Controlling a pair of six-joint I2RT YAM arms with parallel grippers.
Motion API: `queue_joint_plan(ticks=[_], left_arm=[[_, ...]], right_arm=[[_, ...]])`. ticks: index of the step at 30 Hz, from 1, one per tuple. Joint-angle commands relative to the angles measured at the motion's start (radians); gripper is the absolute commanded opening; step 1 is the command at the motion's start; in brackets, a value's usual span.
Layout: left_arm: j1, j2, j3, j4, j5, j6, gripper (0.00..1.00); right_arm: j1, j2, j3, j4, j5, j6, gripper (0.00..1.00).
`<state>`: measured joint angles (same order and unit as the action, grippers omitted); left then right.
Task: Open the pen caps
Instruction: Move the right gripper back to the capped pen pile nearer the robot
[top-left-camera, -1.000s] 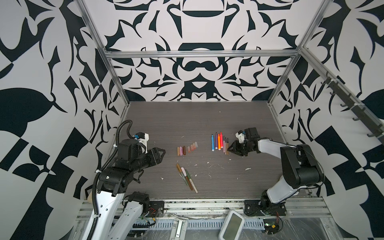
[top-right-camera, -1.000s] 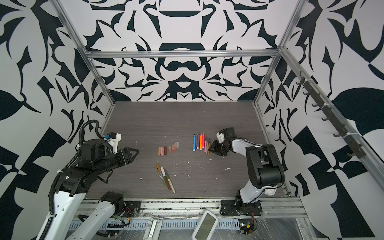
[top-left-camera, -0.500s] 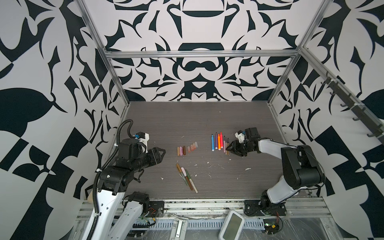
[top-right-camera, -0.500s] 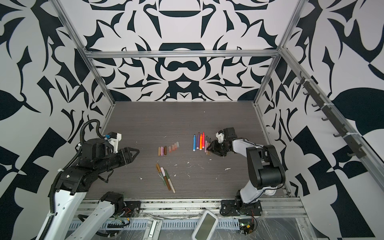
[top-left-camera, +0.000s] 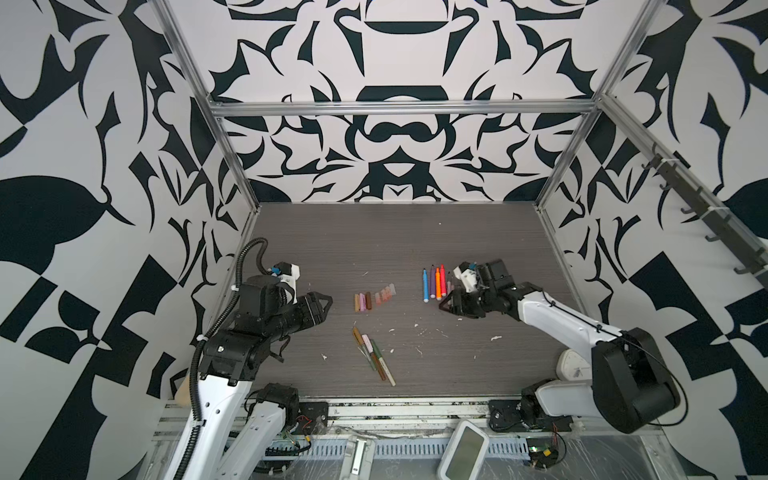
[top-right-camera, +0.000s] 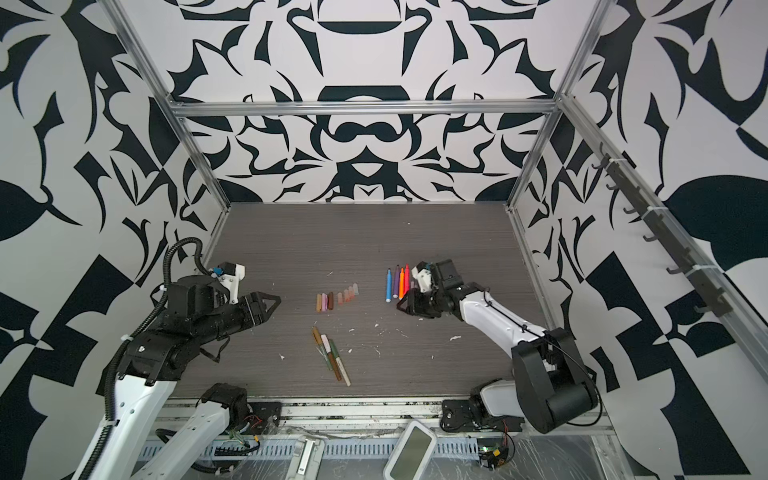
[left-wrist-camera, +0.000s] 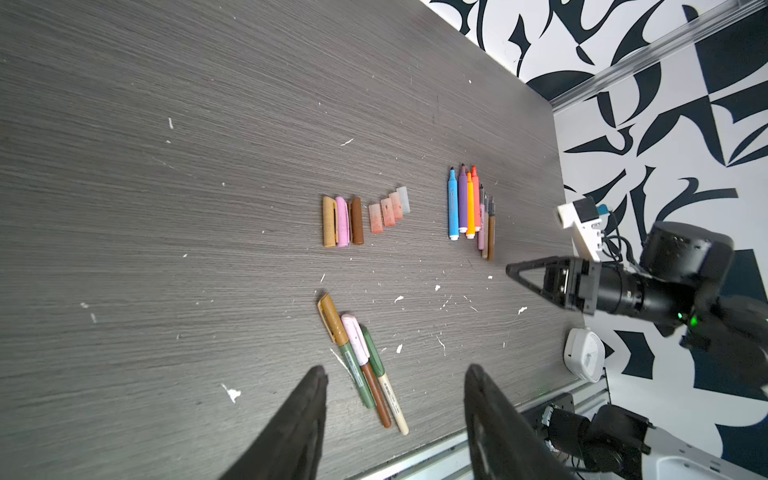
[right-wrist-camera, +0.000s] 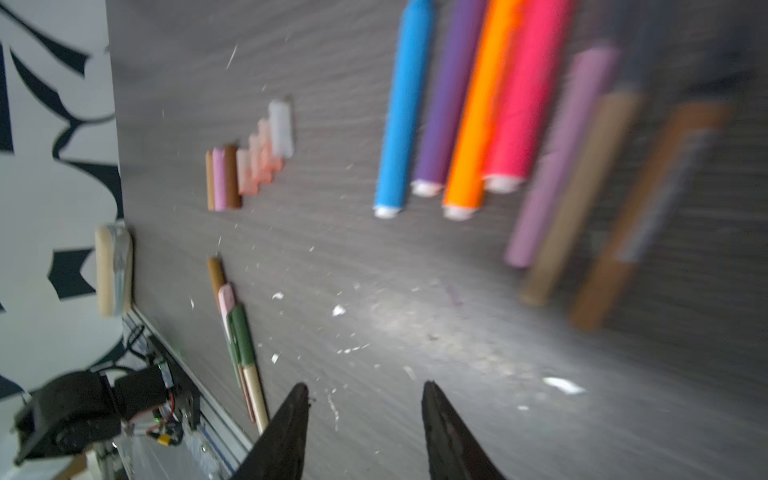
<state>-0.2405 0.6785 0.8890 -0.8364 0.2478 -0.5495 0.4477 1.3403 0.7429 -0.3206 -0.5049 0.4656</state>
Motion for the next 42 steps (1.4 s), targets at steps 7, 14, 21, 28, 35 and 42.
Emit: queue_joint_plan(ticks=[7,14,21,28,35,42], left_arm=[[0.004,0.018,0.038,-0.006,-0.045,0.046,0.56],[0.005,-0.048,0.058,-0.034,-0.063,0.071,0.56],[0.004,-0.127,0.063,-0.07,-0.086,0.098,0.59],[0.004,-0.15,0.021,-0.023,-0.093,0.069,0.6],[0.004,-0.114,0.017,-0.025,-0.085,0.071,0.6],[0.006,-0.095,0.017,-0.03,-0.107,0.068,0.59]], right_arm=[[0.16,-0.059,0.09,-0.123,0.281,0.028,0.46],[-0.29,0.018,0.051,-0.069,-0.033,0.016,0.48],[-0.305,0.134,0.1,-0.063,-0.116,0.009,0.45],[-0.022,0.086,0.101,-0.064,0.07,0.042,0.44],[0.268,0.115,0.115,-0.02,0.206,0.14,0.44],[0.475,0.181,0.201,-0.022,0.28,0.178,0.43]])
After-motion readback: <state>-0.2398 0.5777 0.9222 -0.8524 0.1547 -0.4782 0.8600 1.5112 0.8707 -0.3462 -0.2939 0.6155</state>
